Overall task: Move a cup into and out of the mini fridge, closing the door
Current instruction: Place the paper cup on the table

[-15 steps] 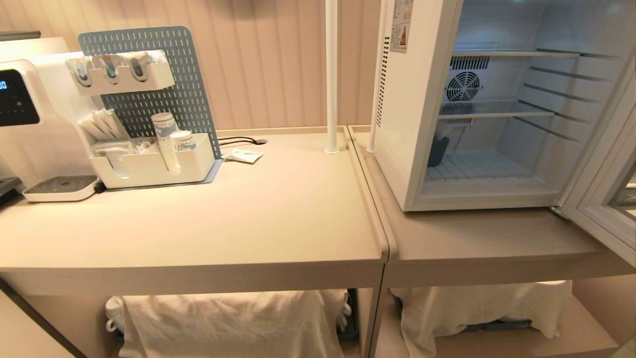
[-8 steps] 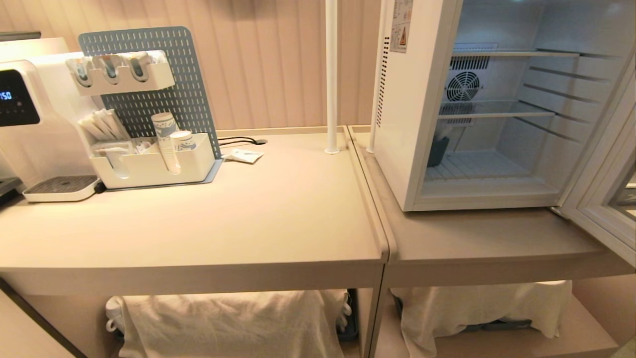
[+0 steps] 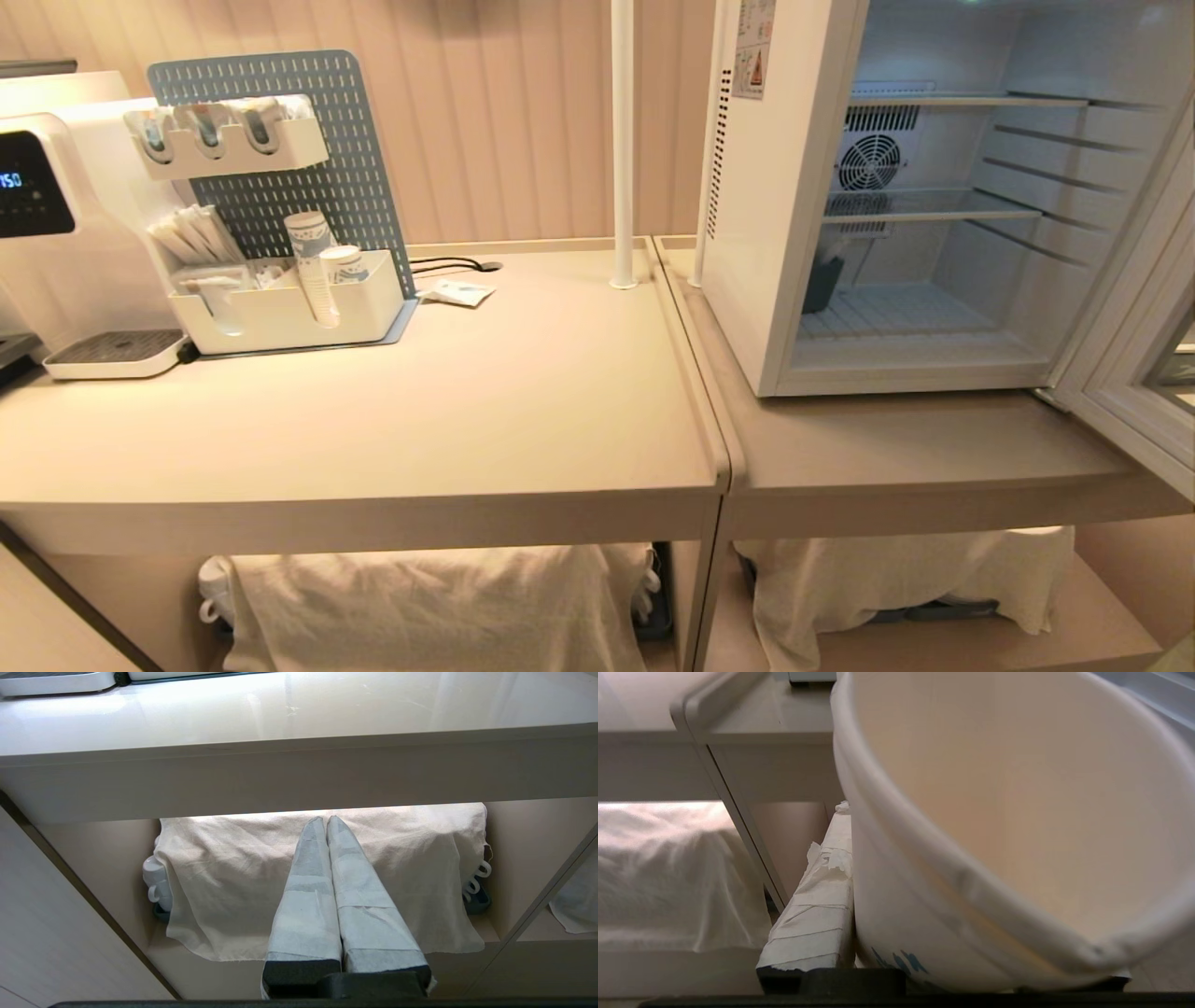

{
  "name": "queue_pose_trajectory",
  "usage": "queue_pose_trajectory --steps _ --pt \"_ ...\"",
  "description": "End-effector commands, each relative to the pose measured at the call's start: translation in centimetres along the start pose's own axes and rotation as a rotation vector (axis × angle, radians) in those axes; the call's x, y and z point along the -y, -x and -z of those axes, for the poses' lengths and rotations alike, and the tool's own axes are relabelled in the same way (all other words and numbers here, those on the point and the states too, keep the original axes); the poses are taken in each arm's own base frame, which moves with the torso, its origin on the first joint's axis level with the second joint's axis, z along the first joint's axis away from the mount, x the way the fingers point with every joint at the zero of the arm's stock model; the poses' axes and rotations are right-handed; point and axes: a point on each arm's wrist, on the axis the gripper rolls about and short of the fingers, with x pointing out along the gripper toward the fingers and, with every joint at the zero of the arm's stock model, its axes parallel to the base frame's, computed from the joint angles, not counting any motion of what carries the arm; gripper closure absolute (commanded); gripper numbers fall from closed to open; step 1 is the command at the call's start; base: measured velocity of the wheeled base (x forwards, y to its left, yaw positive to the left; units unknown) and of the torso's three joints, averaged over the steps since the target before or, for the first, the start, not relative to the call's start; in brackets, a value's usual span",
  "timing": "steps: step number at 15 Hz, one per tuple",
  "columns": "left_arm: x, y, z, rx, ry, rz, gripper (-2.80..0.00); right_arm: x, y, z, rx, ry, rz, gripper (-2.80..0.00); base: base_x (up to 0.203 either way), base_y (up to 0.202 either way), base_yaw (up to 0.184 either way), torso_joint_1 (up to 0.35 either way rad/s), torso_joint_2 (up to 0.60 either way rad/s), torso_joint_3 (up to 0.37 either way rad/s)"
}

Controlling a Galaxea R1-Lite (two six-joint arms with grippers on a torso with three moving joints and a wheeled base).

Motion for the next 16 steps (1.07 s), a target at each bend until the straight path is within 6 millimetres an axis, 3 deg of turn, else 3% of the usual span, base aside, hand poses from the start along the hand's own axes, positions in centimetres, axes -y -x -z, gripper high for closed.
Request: queue_pose_trajectory --steps 1,16 --pt "0.00 -0.01 0.00 -0.001 0.000 0.000 0.00 0.01 0.37 0.30 0.051 -0.013 -0.002 0.00 0.000 0.000 0.000 0.000 0.00 0.000" --pt "0.00 -0.01 0.01 -0.003 -0.006 0.001 0.00 0.00 0.33 0.42 0.048 0.000 -0.003 0.00 0.000 0.000 0.000 0.000 0.00 0.000"
